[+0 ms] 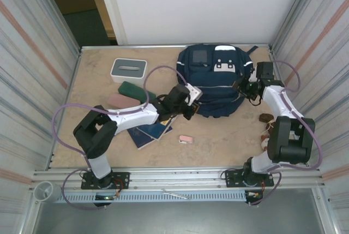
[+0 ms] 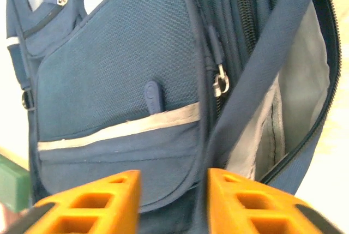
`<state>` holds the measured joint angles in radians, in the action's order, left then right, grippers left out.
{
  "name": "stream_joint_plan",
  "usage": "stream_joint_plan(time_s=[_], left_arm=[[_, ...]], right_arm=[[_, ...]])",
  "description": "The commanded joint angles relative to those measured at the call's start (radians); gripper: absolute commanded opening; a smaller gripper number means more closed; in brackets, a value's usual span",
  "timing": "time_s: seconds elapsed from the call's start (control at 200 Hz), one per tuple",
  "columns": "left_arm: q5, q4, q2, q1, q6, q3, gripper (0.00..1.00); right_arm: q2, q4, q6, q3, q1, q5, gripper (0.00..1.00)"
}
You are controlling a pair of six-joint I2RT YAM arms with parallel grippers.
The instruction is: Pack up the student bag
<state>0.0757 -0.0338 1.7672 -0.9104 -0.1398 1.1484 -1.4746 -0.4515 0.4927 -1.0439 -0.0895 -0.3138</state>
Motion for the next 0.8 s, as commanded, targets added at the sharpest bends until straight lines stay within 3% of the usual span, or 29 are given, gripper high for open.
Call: stream_joint_plan(time_s=[0.0,0.15,0.225,0.386,0.536,0.626,0.792], left_arm=[[0.047,-0.007,0.027,-0.029,-0.018,0.058,0.0],[0.06,0.001,0.05,-0.045,-0.011,0.079,0.0],[0.061,0.001,0.058,-0.048,-0.008,0.082,0.0],[0.06,0.007,0.059,-0.049,-0.004,0.081,0.0],[0.053,-0.004,0.054,-0.05,0.002,0.065,0.0],[0.043,-0.008,0.052,-0.049,0.005,0.057,0.0],[-0.046,0.011,0.029,-0.045,0.04,0.023,0.0]], right_arm=[[0.124,-0.022,0.011,0.09,0.005,0.074,0.49],[0.232,0.03,0.108,0.234,0.041,0.09,0.61],[0.252,0.048,0.152,0.279,0.083,0.146,0.73],[0.275,0.08,0.202,0.33,0.145,0.274,0.79],[0.208,0.158,0.244,0.343,0.166,0.245,0.79],[0.166,0.24,0.252,0.346,0.177,0.213,0.67],[0.148,0.218,0.19,0.316,0.141,0.219,0.13]])
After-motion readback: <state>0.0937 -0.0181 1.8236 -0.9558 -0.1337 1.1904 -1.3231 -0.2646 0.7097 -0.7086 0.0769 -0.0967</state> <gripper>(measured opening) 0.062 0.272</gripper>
